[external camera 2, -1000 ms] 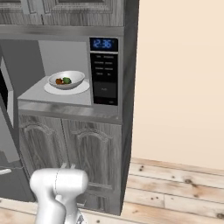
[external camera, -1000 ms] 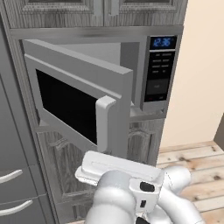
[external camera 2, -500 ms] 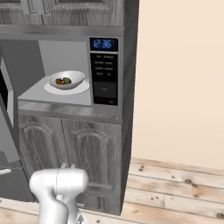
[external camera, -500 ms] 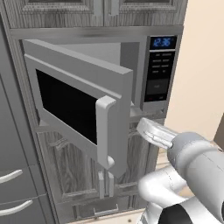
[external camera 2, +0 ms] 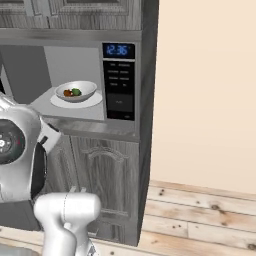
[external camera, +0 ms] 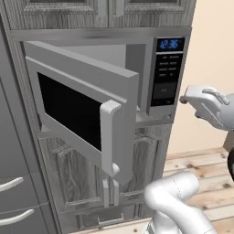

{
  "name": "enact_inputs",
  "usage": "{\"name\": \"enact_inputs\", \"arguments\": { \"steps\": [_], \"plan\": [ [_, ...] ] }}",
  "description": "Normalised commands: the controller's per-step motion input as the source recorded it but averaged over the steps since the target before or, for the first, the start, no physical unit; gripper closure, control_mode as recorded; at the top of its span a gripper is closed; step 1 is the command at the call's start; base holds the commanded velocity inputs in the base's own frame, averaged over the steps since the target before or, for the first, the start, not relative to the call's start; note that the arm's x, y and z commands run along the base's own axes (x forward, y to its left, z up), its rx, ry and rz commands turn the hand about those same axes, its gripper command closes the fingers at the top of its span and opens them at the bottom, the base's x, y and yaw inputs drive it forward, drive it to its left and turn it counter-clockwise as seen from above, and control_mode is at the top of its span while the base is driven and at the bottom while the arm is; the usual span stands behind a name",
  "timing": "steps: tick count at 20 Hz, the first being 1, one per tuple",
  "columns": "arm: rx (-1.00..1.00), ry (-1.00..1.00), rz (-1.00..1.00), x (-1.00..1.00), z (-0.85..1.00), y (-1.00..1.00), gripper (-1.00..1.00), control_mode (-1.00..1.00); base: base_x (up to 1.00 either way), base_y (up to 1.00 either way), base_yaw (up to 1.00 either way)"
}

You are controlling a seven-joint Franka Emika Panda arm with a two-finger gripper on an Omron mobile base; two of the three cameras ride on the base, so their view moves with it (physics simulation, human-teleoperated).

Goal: The microwave is finished heating the chicken drumstick and avocado. Take the bowl containing the food and place it on the dining counter.

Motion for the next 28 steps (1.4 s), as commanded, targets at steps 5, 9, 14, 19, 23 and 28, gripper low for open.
{"name": "enact_inputs", "arguments": {
  "steps": [5,9,14,19,23,28],
  "plan": [
    [0.09,0.17,0.54,0.99,-0.28,-0.09,-1.0,-1.0,0.0,0.0,0.0],
    [0.04,0.1,0.51,0.73,-0.45,0.49,-1.0,-1.0,0.0,0.0,0.0],
    [0.08,0.09,0.31,0.32,-0.14,0.98,-1.0,-1.0,0.0,0.0,0.0],
    [0.04,0.03,0.18,0.02,0.0,1.0,-1.0,-1.0,0.0,0.0,0.0],
    [0.04,0.0,0.15,-0.14,0.0,1.0,-1.0,-1.0,0.0,0.0,0.0],
    [0.01,0.0,0.16,-0.41,0.0,1.0,-1.0,-1.0,0.0,0.0,0.0]
  ]
}}
